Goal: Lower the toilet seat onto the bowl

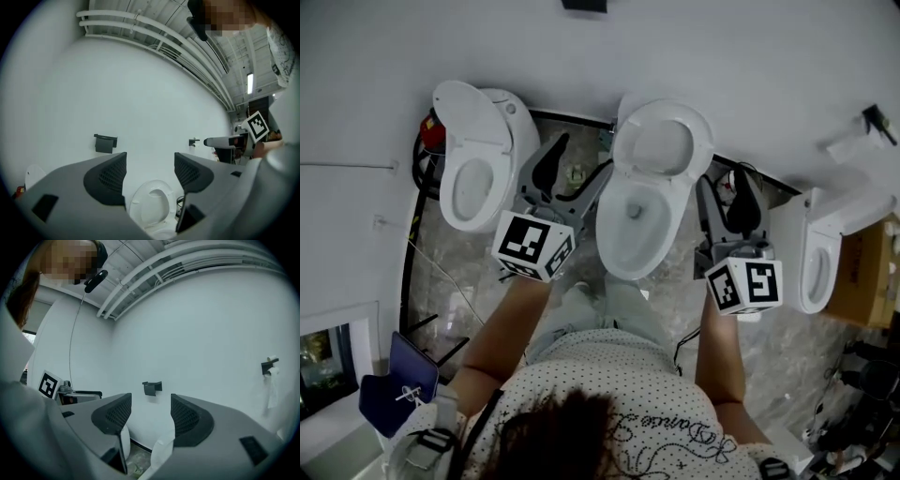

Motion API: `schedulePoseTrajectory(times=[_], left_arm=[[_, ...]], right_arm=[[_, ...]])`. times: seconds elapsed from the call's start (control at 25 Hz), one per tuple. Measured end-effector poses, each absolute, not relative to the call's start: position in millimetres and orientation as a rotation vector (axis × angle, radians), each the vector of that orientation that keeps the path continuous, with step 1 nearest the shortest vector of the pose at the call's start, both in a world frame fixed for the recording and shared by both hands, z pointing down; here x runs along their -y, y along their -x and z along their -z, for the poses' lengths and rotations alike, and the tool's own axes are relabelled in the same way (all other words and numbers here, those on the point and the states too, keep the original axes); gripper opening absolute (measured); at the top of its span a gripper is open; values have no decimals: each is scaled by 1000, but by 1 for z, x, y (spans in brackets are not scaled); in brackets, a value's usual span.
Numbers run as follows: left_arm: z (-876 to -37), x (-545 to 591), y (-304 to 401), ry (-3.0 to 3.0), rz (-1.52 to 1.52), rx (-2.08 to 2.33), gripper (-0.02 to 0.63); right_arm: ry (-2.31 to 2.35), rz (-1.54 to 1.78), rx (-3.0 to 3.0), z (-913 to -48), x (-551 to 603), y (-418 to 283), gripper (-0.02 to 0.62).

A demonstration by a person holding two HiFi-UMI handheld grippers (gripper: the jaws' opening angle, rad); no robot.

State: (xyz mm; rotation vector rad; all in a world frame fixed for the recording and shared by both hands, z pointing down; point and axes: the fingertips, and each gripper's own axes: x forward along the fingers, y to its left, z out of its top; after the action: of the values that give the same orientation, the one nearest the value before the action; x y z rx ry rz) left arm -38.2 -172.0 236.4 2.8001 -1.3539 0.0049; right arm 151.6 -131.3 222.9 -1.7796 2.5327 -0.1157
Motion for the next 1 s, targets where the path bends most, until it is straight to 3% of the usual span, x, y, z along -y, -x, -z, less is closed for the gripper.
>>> schedulePoseTrajectory(times=[0.64,1.0], left_arm=[[-251,271,2,-2737,-15,1431,304],[-273,347,0,-2768,-18,1306,302]], right_arm=[[1744,220,-2548,-249,236,-187,282],[1929,363,-2505,-299,306,-198,247]])
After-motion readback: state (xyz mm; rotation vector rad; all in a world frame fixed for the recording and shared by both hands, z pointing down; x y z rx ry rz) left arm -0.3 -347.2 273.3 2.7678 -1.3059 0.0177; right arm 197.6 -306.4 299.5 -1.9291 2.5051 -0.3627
